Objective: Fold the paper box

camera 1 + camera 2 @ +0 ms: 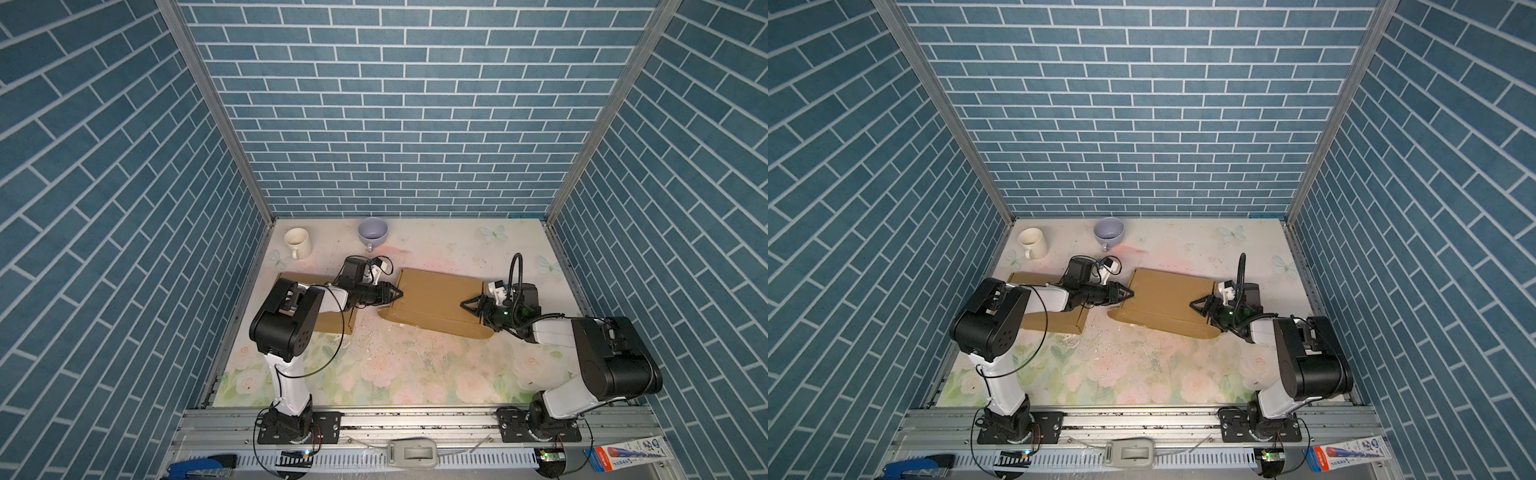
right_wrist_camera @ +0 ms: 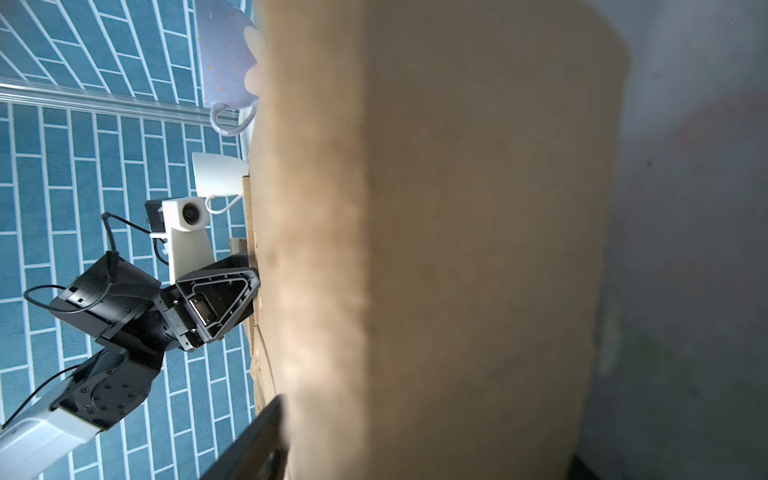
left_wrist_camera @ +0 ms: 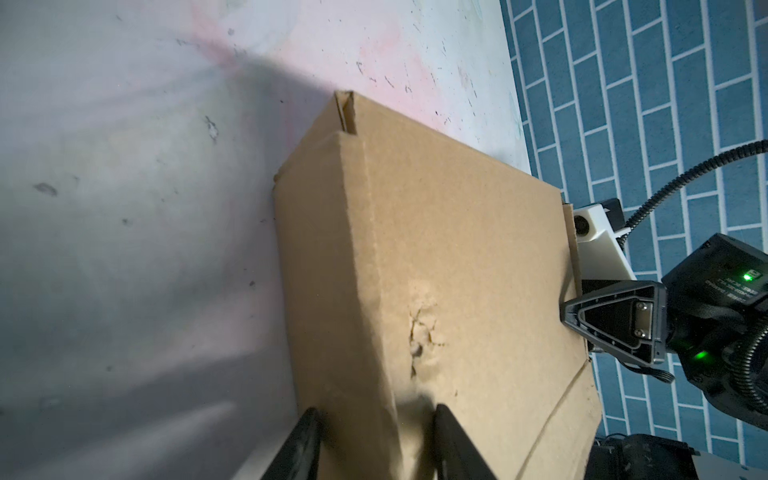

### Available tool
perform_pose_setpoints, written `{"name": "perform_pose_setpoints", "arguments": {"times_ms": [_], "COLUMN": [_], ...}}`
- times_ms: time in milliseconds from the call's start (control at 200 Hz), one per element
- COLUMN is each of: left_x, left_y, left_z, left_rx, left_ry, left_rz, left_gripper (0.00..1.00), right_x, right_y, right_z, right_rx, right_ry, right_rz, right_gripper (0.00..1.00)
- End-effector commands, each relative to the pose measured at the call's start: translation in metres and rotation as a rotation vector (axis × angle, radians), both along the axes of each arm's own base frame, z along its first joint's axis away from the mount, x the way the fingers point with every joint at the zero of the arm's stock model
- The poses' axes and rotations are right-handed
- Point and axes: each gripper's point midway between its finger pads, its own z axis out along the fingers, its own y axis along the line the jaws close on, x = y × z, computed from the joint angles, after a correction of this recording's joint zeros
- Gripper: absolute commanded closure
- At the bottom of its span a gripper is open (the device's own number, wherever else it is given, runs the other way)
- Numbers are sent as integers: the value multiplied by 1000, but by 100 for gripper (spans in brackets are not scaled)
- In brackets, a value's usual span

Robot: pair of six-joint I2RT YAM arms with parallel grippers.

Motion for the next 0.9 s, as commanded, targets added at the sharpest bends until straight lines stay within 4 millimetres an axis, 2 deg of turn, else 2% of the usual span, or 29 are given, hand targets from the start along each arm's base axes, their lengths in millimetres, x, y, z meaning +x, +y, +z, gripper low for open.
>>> {"name": "perform_pose_setpoints", "arguments": {"times_ms": [0, 130, 230, 350, 500, 585, 680, 740, 810, 895], "left_x": [-12, -5, 0, 7, 12, 10, -5, -25, -52, -77], "left_y": [23, 20, 18, 24, 53, 58, 42, 20, -5, -28], "left_z": [-42, -24, -3, 33, 86, 120, 154, 170, 178, 178], "left_rx": [107, 64, 30, 33, 168, 231, 307, 371, 426, 461], "left_ry": [118, 73, 29, -88, -317, -457, -673, -861, -1034, -1145], "left_rz": [95, 117, 130, 163, 248, 234, 127, 6, -155, -336], "left_gripper": [50, 43, 38, 34, 28, 27, 27, 27, 25, 23], "right_x": [4, 5, 8, 11, 11, 11, 12, 12, 10, 11], "right_y": [3, 2, 2, 1, -3, -6, -9, -9, -6, -2], "right_z": [3, 0, 2, 10, 23, 33, 45, 51, 57, 67], "right_rx": [33, 38, 61, 106, 113, 110, 142, 171, 202, 236], "right_ry": [1, 26, 49, 108, 186, 221, 260, 291, 331, 354], "right_rz": [-24, -47, -70, -122, -169, -198, -232, -242, -235, -215], "right_gripper": [27, 31, 35, 39, 41, 44, 46, 48, 49, 50]}}
